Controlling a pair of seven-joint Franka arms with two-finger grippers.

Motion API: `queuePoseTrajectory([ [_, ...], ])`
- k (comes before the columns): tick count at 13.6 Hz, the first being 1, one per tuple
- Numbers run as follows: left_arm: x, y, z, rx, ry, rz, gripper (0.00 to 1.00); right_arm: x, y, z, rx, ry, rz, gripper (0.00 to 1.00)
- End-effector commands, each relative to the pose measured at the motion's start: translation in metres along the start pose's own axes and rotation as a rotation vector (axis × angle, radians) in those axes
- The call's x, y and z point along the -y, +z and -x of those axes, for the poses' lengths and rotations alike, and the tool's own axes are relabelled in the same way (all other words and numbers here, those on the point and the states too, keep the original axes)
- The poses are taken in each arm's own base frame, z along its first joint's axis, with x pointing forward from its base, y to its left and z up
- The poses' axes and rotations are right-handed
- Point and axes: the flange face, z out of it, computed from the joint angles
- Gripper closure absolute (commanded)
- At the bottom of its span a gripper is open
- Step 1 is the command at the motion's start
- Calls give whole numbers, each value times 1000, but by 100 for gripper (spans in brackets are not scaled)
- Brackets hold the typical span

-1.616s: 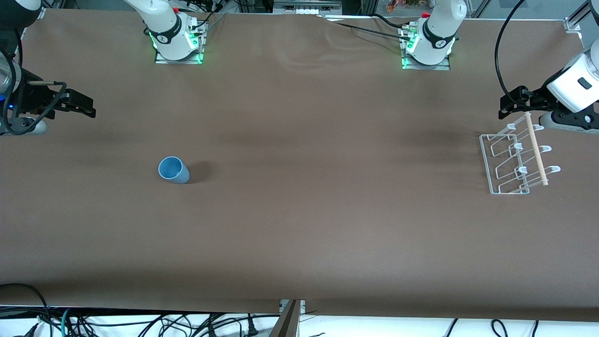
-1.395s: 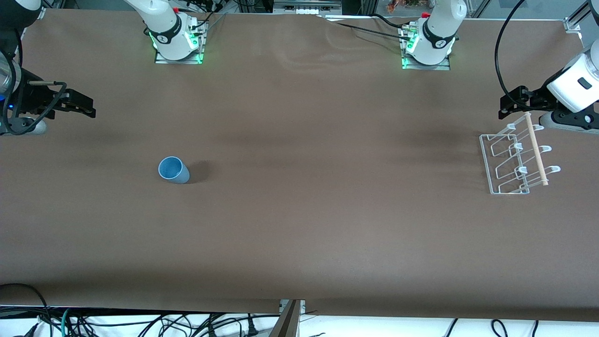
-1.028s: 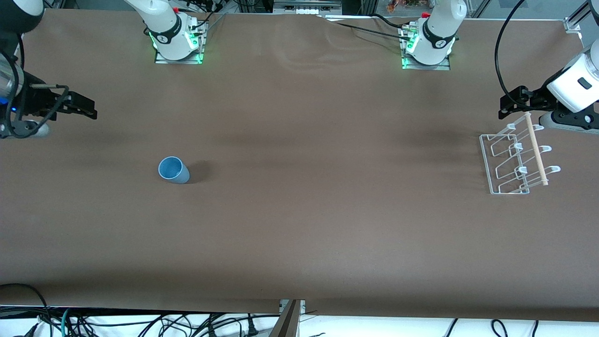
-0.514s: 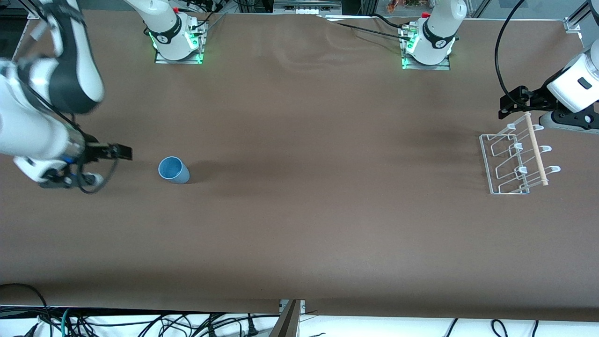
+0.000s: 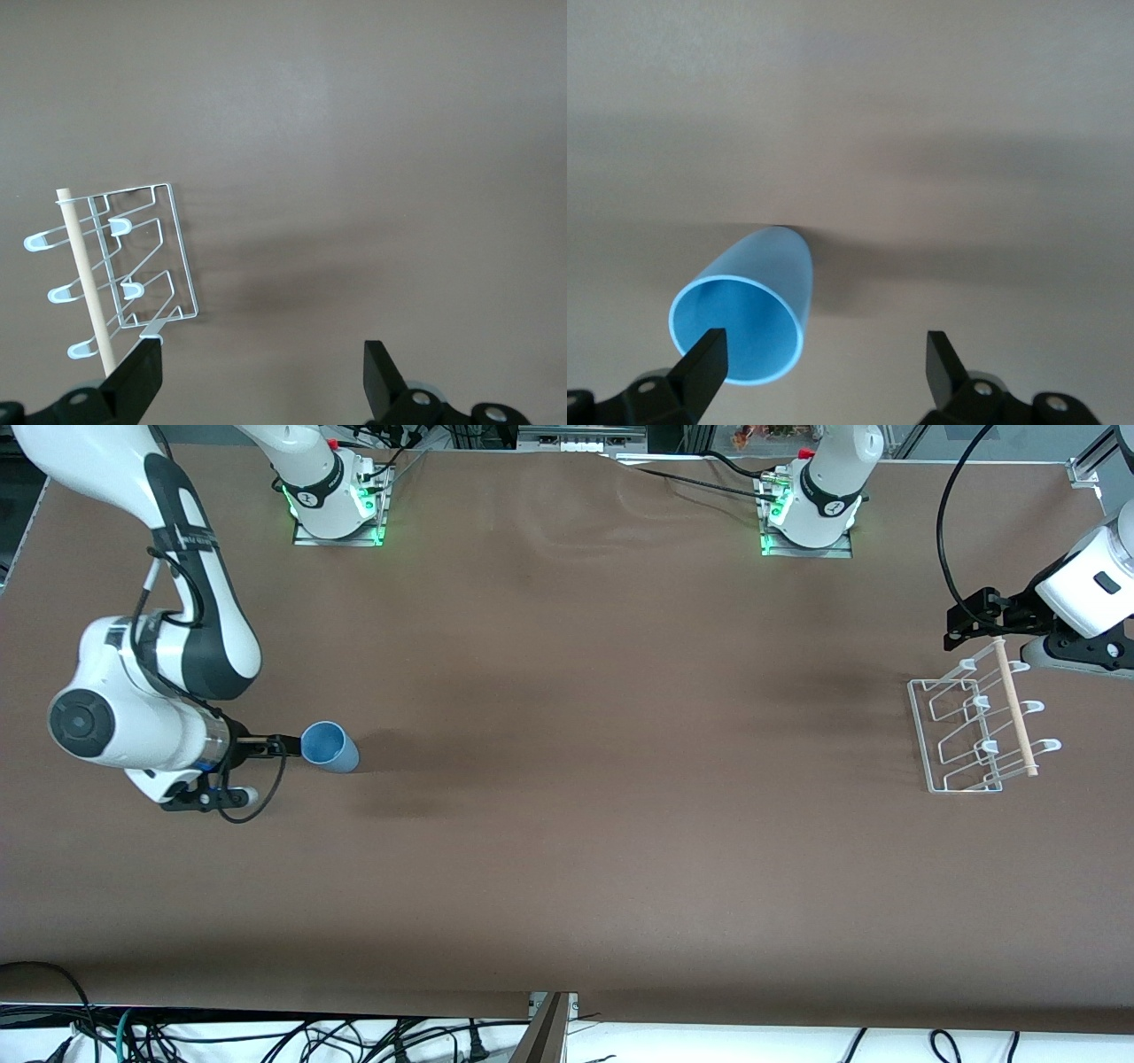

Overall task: Transfer cup to left arm and place on rack
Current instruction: 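Reach the right gripper to the blue cup and grasp its rim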

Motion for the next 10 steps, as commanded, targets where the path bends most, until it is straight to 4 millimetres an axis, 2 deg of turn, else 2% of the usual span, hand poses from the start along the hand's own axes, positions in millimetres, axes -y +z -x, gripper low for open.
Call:
queuePoseTrajectory([
  [1, 0, -5, -1, 0, 14, 2, 0, 2, 16, 1, 13, 12, -20, 2],
  [6, 1, -6, -1, -2, 12, 2, 0, -1, 47, 11, 20, 18, -17, 13],
  [7, 1, -5, -1, 0, 12, 2, 0, -1, 48, 12, 23, 19, -19, 17],
  [10, 0, -5, -1, 1, 15, 2, 0, -1, 51, 13, 29, 20, -20, 47],
])
